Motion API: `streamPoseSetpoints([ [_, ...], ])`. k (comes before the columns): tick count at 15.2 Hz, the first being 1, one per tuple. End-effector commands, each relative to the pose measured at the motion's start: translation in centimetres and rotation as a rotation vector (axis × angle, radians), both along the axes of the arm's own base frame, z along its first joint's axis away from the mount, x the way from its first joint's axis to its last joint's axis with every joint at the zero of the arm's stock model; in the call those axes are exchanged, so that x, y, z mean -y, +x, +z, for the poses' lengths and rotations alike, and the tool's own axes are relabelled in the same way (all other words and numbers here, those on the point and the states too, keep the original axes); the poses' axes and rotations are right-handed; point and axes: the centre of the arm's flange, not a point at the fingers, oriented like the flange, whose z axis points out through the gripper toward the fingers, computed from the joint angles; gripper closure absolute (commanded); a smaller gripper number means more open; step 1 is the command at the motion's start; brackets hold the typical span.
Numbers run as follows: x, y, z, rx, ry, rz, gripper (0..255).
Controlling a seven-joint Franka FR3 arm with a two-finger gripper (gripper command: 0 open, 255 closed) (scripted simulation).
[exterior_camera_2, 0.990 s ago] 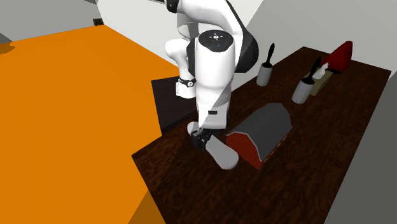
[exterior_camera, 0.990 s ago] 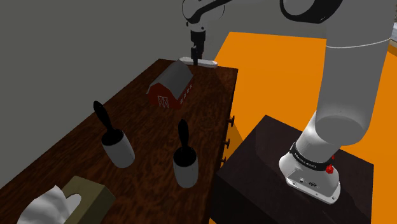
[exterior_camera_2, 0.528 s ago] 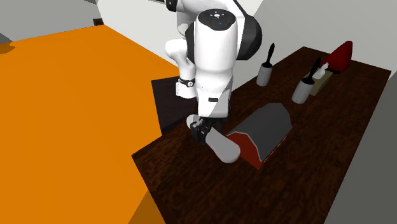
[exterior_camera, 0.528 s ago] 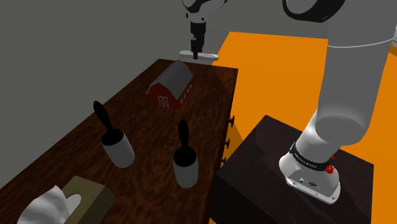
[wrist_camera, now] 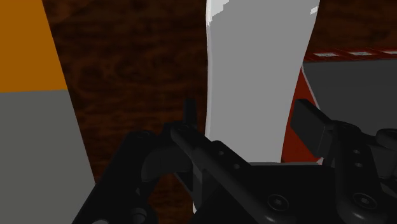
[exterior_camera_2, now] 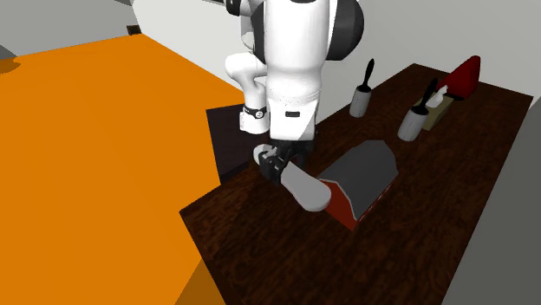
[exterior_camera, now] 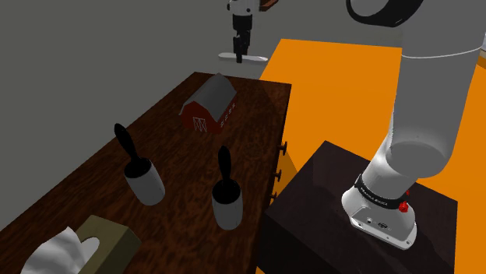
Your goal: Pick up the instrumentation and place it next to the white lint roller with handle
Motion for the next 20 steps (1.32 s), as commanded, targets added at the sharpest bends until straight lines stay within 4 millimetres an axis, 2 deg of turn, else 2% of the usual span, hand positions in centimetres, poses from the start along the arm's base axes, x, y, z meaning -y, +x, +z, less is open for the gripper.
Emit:
streamPoseSetpoints([
  [1, 0.0, 0.0, 1.2, 0.000, 0.000, 0.000, 255],
  [20, 0.0, 0.0, 11.2, 0.000, 0.000, 0.000, 255],
])
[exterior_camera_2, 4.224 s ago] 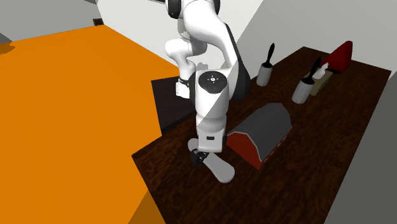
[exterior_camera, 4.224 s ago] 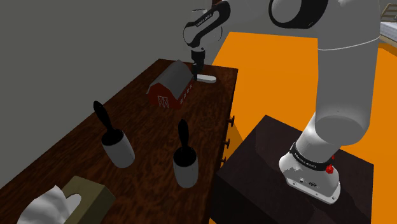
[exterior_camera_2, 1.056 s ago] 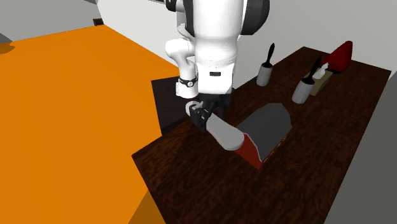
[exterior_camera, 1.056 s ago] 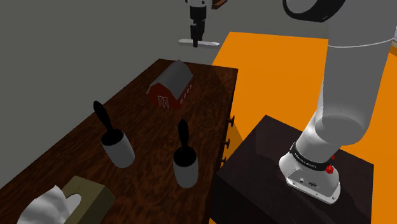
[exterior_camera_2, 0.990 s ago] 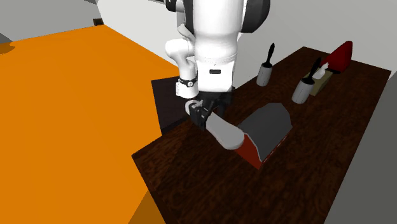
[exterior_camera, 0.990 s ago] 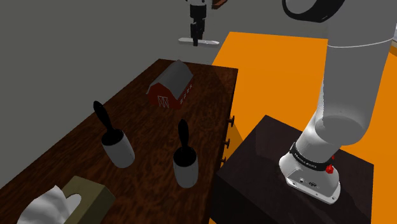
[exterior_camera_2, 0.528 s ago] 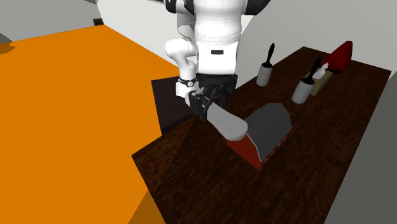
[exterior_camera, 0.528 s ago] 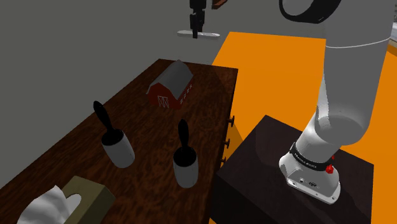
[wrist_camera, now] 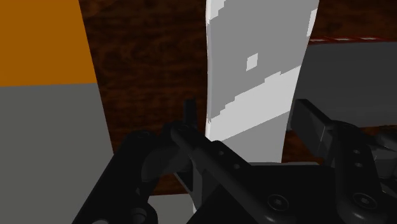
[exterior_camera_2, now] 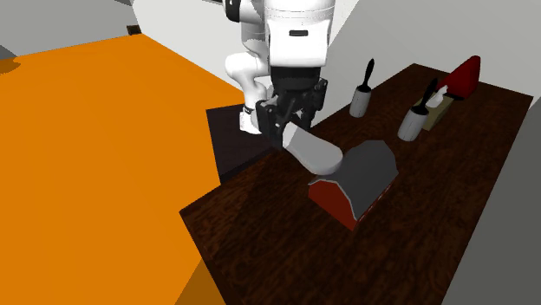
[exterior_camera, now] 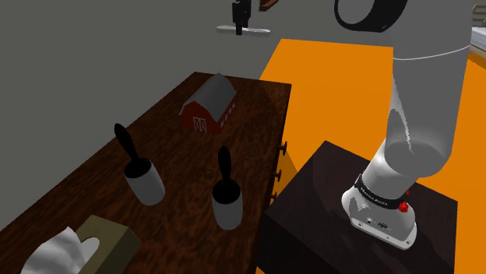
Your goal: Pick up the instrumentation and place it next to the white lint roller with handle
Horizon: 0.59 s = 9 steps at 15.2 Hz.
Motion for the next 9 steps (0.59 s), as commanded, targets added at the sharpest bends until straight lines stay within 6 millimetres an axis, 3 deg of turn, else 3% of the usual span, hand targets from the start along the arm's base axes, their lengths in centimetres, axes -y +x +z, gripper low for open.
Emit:
streamPoseSetpoints([
  [1, -0.1, 0.0, 1.1, 0.000, 0.000, 0.000, 255],
  [7, -0.1, 0.0, 3.8, 0.000, 0.000, 0.000, 255],
  [9, -2.5, -0.9, 3.8, 0.000, 0.000, 0.000, 255],
])
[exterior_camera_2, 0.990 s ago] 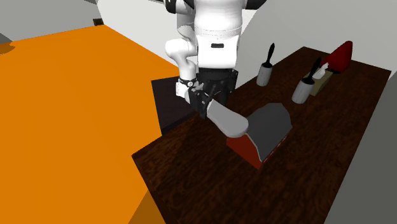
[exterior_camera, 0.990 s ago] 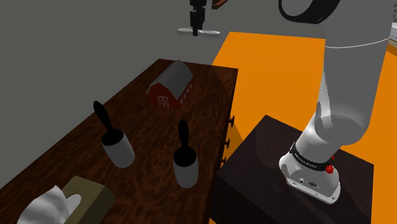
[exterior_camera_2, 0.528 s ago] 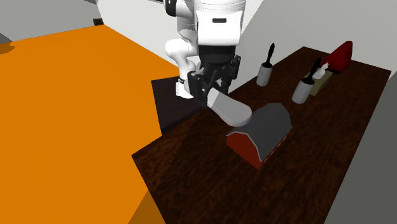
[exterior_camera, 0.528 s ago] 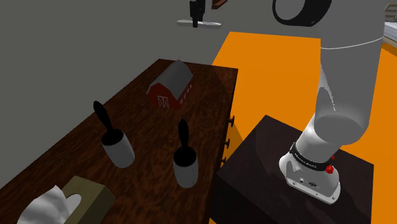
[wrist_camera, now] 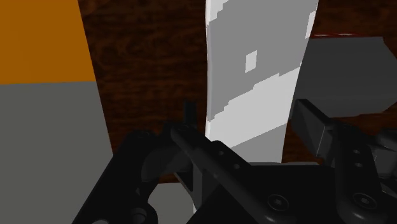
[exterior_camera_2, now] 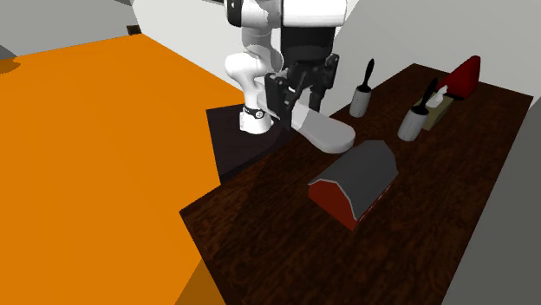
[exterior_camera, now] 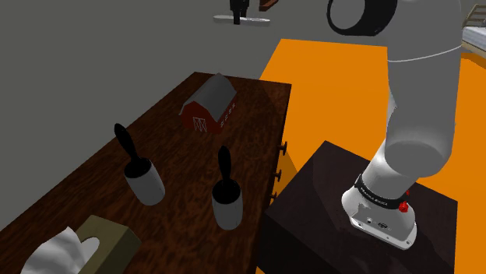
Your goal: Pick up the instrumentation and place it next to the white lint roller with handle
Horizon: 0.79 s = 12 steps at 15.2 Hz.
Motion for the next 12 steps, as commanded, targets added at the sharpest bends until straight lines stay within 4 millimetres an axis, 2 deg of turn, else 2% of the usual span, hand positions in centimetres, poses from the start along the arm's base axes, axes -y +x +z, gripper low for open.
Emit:
streamPoseSetpoints([
  [1, -2.1, -0.9, 0.0, 0.000, 0.000, 0.000, 255],
  [12, -15.7, -6.0, 0.1, 0.000, 0.000, 0.000, 255],
])
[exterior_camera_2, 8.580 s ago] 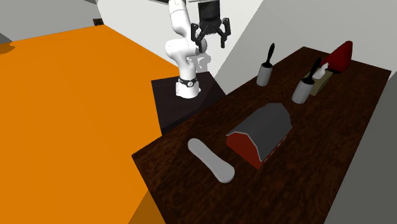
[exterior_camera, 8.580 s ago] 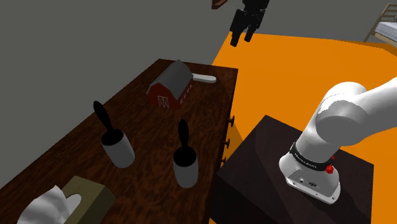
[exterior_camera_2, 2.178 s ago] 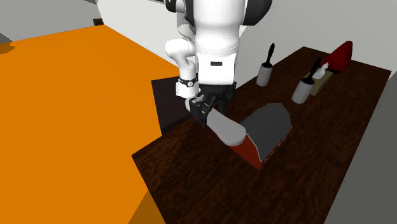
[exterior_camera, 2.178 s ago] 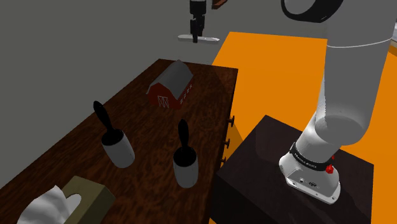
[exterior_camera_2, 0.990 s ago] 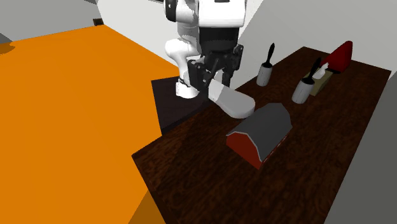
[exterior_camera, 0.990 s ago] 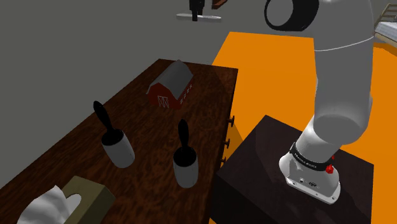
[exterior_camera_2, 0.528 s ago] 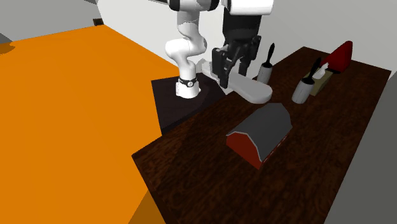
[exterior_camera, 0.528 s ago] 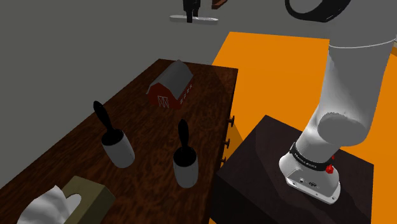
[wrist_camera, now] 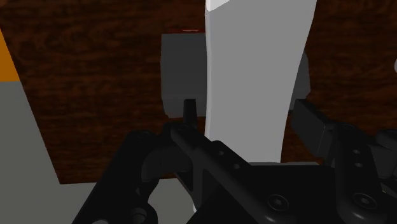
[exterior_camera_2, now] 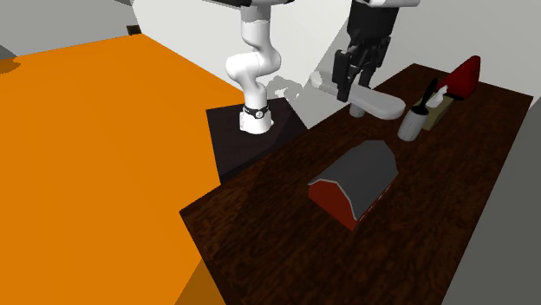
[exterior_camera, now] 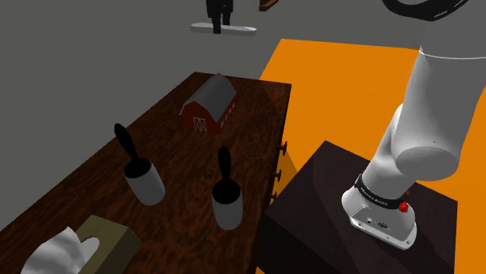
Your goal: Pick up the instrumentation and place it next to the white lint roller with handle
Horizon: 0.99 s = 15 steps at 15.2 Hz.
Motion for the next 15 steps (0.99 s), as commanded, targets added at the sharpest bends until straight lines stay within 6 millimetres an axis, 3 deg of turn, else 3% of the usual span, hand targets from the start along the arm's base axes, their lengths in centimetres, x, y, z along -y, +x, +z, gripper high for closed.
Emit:
streamPoseSetpoints([
  [1, -2.6, -1.3, -0.1, 0.001, 0.000, -0.001, 255],
  [15, -19.9, -7.8, 0.0, 0.001, 0.000, -0.001, 255],
])
